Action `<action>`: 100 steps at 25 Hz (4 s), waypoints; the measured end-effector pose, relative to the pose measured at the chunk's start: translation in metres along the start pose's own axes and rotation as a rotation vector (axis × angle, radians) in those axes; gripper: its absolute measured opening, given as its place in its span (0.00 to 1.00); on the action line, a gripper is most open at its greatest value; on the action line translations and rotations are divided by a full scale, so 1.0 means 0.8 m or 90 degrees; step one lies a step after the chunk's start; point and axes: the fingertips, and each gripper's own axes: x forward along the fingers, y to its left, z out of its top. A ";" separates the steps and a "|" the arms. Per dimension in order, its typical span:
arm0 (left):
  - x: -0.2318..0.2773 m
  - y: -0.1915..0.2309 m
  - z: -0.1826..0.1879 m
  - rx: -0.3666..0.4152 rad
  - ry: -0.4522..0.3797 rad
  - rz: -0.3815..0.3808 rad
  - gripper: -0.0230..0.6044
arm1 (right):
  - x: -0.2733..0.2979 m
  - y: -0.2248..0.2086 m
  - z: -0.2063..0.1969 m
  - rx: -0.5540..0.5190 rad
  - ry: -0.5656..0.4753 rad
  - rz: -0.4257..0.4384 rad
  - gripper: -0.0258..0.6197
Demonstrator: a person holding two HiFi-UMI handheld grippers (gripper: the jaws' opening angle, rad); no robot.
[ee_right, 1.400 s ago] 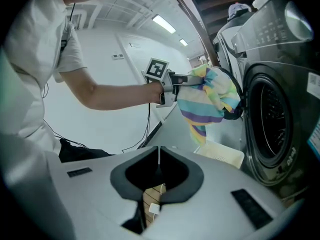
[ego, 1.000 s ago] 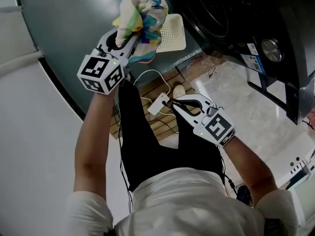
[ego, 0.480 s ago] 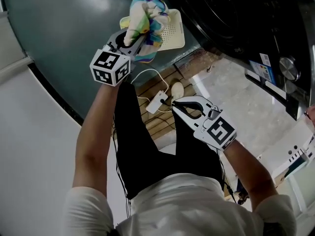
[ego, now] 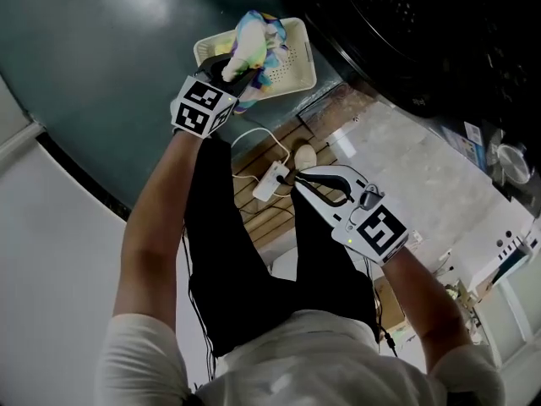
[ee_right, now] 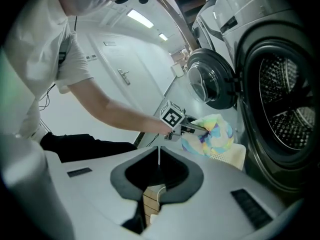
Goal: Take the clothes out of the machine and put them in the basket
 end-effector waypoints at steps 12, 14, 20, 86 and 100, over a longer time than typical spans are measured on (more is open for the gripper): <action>0.075 0.055 -0.106 0.059 0.151 -0.025 0.43 | 0.038 -0.036 0.004 0.041 0.015 -0.037 0.06; 0.076 0.066 -0.119 0.055 0.161 -0.011 0.44 | 0.040 -0.039 0.004 0.042 0.015 -0.039 0.06; 0.058 0.069 -0.122 0.026 0.146 0.006 0.42 | 0.041 -0.036 0.006 0.032 0.011 -0.032 0.06; -0.403 -0.581 0.250 -0.103 -0.220 0.117 0.03 | -0.371 0.237 0.071 -0.240 -0.145 0.061 0.06; -0.399 -0.591 0.247 -0.085 -0.210 0.120 0.03 | -0.388 0.247 0.067 -0.260 -0.173 0.054 0.06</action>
